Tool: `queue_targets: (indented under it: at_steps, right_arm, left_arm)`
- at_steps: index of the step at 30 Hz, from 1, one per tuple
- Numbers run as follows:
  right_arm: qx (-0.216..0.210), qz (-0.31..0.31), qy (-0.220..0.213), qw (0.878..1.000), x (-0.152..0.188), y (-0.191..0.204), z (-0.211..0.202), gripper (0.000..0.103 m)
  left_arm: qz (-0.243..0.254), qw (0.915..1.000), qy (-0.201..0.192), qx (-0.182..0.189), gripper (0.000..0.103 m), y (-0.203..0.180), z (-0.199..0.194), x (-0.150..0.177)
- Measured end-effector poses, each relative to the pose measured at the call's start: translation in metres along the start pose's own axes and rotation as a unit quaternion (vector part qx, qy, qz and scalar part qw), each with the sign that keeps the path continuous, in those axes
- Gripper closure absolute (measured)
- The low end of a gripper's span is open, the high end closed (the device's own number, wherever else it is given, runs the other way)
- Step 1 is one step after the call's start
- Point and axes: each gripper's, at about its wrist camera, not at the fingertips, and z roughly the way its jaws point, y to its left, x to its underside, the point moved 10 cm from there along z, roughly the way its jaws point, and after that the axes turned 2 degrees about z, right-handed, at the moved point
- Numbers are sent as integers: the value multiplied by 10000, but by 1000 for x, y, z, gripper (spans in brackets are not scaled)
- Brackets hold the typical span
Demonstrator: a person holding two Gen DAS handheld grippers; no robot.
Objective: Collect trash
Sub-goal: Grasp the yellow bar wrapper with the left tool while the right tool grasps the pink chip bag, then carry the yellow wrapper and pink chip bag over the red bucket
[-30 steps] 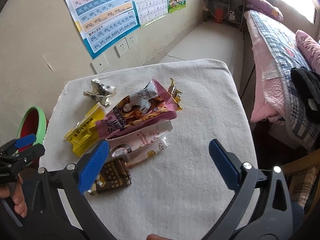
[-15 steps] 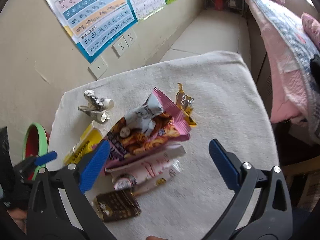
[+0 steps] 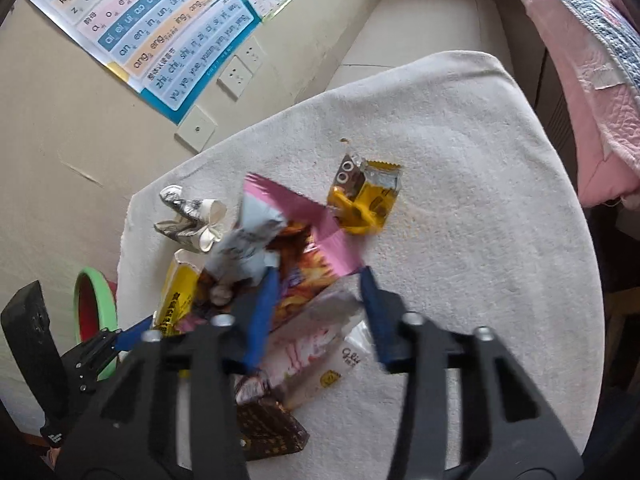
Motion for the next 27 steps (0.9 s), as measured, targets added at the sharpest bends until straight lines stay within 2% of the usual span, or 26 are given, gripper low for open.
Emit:
queue_targets:
  at_steps: [4,6,16,22,27]
  right_arm:
    - [-89,69,-20,9999,-1,-1,-3,82]
    - [-136,61,-156,9998,-3,1,-11,88]
    - [-156,-438,-614,9970,-3,28,-51,95]
    - [-58,-1007,-942,9904,2,54,-81,98]
    - [-59,-1115,-1032,9884,8,62,-93,98]
  left_arm:
    - [59,10000,-25,40,70,-3,-7,4]
    - [26,10000,-78,42,85,-2,-13,6]
    - [-312,9990,-300,138,89,7,-42,25]
    - [-290,9980,-540,149,89,2,-68,26]
    - [-317,9970,-688,167,88,2,-84,24]
